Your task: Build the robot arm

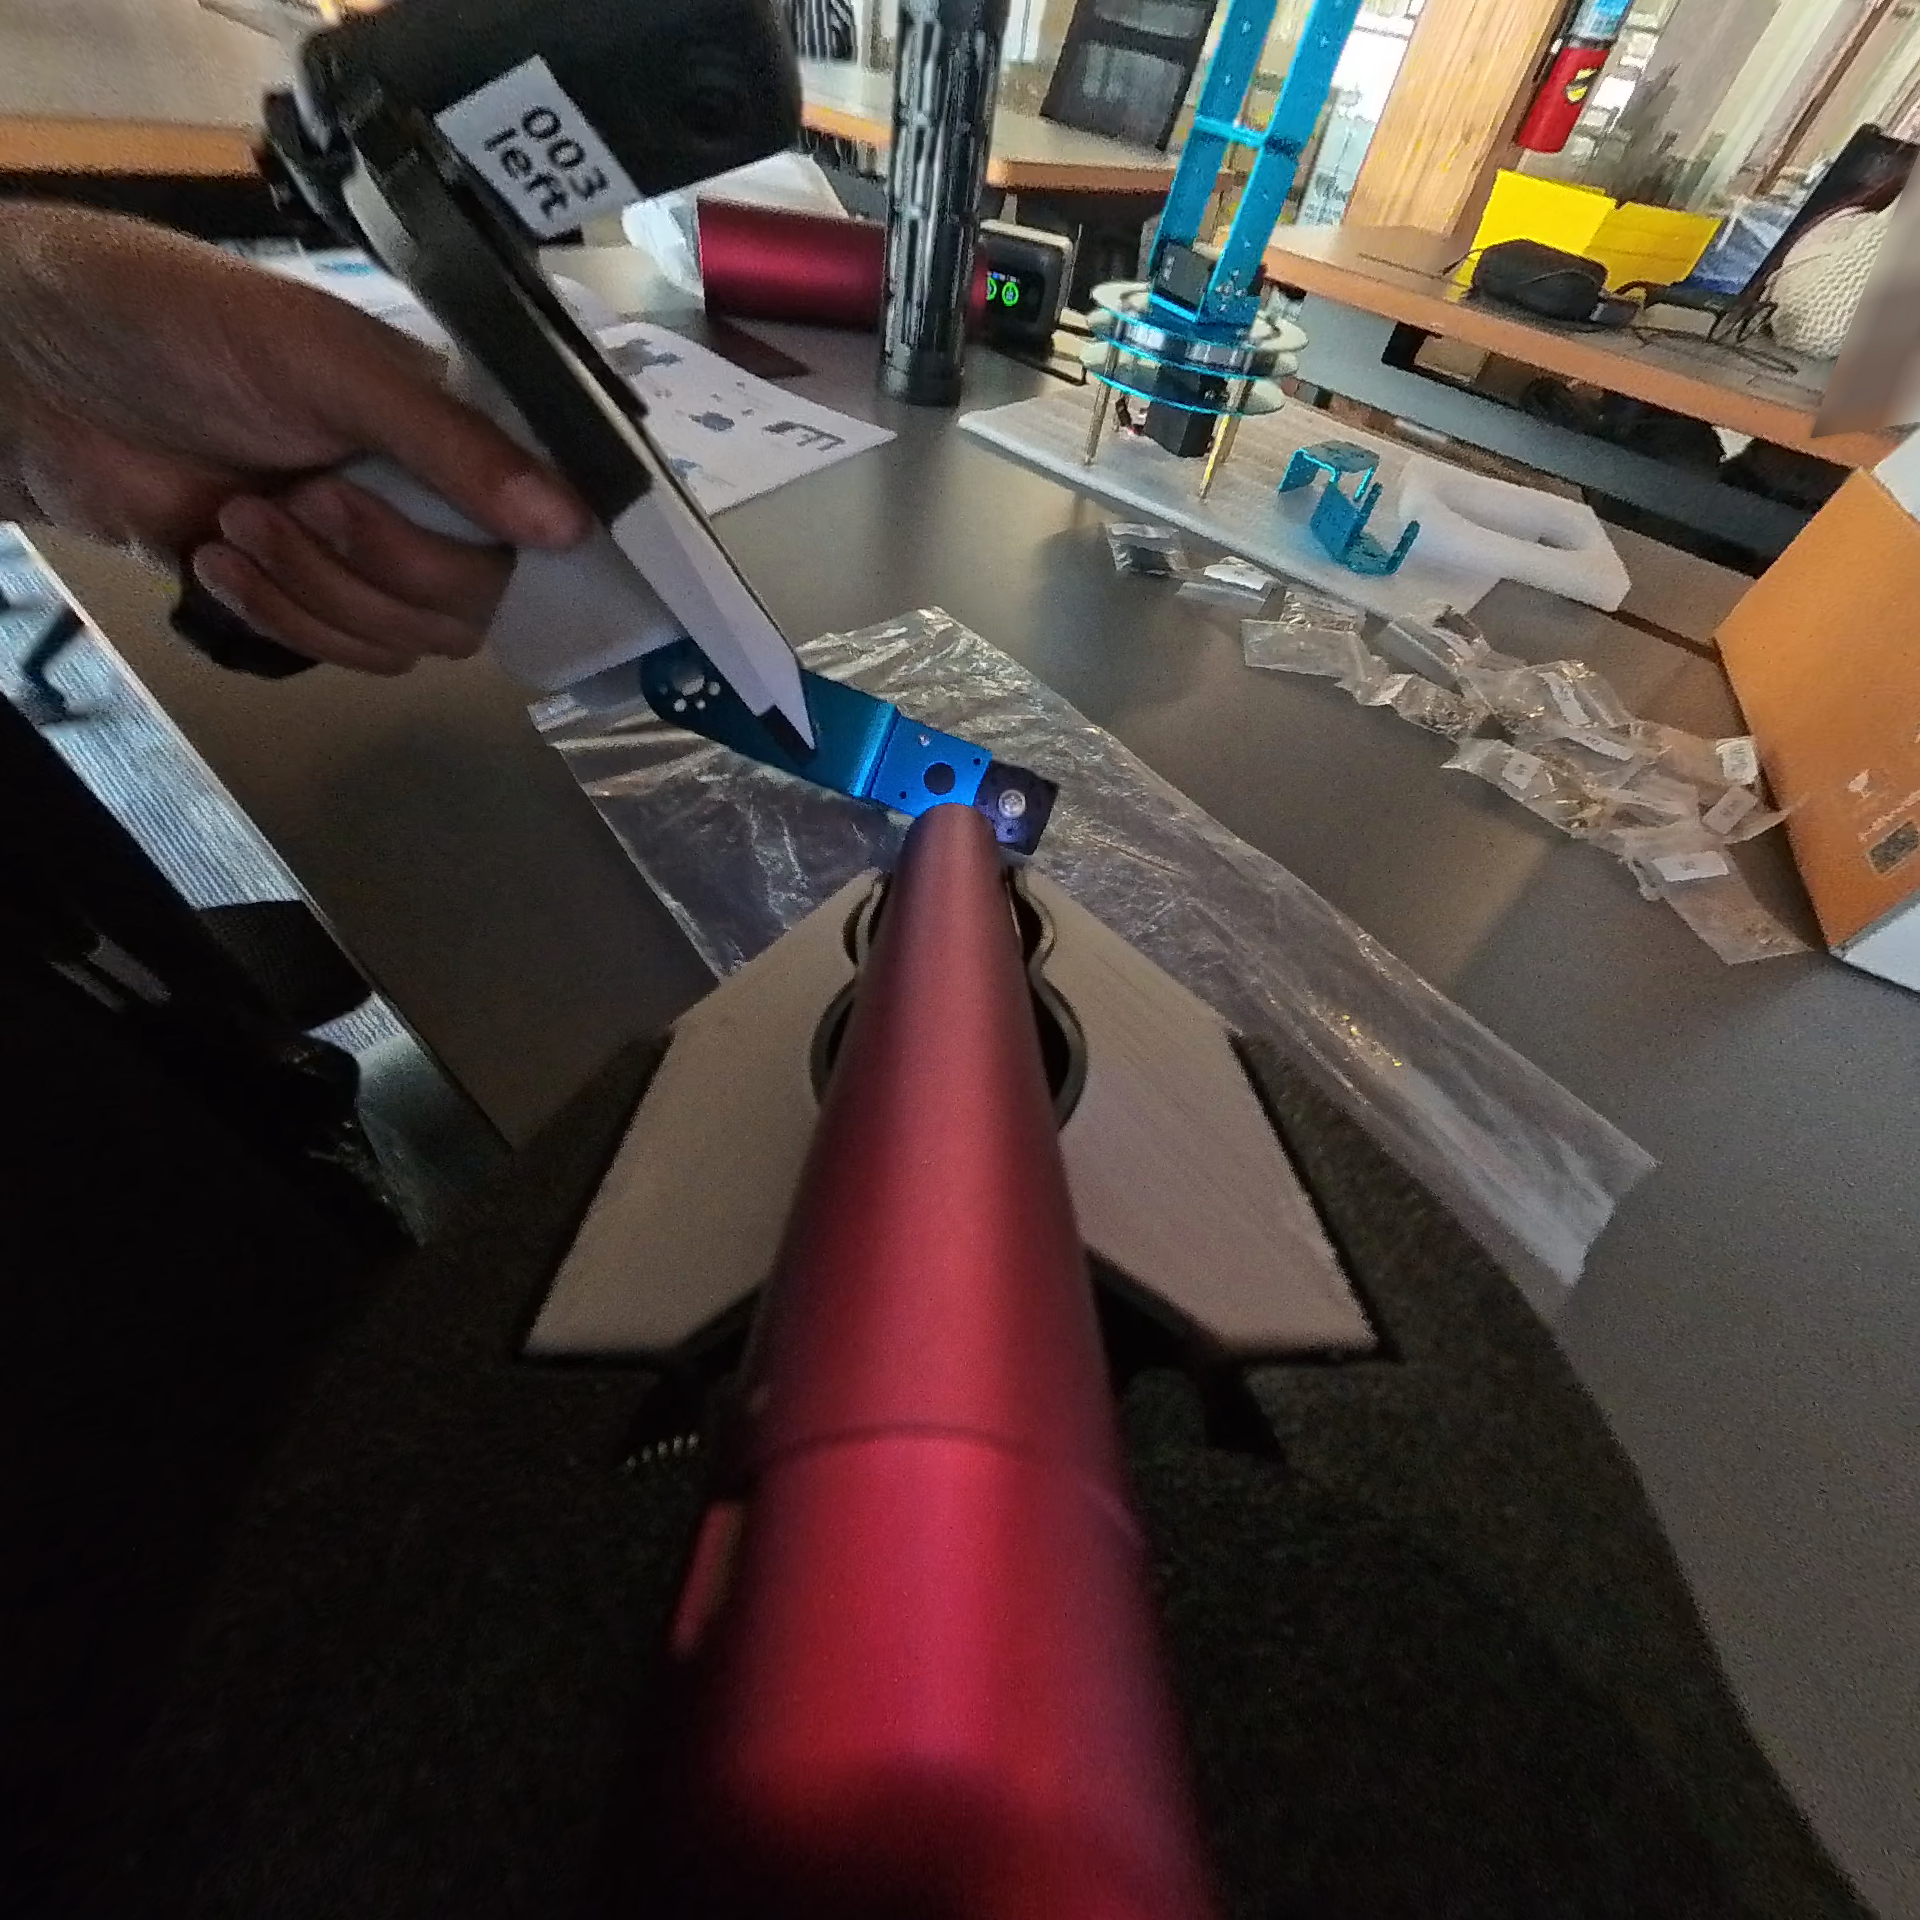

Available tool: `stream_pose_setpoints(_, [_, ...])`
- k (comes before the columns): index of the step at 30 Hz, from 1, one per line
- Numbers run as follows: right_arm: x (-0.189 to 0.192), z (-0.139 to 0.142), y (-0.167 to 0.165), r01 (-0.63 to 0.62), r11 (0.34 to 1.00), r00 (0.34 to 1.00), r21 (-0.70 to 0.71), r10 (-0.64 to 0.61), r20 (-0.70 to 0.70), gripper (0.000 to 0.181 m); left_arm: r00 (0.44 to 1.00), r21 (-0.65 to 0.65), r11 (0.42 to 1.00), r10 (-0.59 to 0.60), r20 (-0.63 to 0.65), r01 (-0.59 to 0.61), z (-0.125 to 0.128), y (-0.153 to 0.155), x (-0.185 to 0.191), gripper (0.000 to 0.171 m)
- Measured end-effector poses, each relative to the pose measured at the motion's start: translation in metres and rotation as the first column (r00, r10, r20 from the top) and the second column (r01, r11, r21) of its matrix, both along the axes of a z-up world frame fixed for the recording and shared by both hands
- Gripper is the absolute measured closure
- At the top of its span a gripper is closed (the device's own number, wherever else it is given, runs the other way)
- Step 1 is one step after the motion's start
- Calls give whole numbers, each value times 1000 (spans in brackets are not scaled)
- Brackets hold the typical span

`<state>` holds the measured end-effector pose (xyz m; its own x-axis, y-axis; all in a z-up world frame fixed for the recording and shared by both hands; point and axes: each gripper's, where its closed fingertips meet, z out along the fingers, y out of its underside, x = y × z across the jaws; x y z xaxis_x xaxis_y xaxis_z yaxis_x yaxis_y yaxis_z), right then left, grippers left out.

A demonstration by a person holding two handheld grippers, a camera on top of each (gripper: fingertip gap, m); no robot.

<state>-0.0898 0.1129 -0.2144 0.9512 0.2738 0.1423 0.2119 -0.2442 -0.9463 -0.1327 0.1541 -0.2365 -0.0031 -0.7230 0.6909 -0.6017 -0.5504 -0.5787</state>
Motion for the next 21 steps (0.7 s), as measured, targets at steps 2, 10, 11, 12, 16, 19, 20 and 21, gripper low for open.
stream_pose_setpoints(2, [-1,1,1,-8,1000,998,-4,8,60,160,1000,14,1000,-12,0,12,0,0,0,171])
stream_pose_setpoints(10, [-1,8,10,37,993,999,-116,-35,14,161,1000,-10,1000,10,-9,-10,2,2,2,171])
stream_pose_setpoints(11, [0,8,11,45,990,999,-135,-48,-20,161,1000,-15,1000,14,-7,-14,2,3,2,171])
stream_pose_setpoints(12, [1,9,12,53,987,997,-150,-61,-48,160,1000,-32,999,23,-4,-23,3,4,2,171])
stream_pose_setpoints(16, [5,10,14,90,970,971,-227,-136,-197,160,998,-60,997,56,7,-56,4,3,4,171])
stream_pose_setpoints(19, [7,10,14,103,962,950,-254,-171,-261,160,997,-57,996,75,11,-74,3,1,5,171])
stream_pose_setpoints(20, [7,10,14,107,960,948,-258,-177,-264,159,997,-45,996,77,11,-77,3,1,5,171])
stream_pose_setpoints(21, [6,9,14,109,959,948,-263,-180,-264,160,997,-36,996,81,9,-80,2,1,5,171])
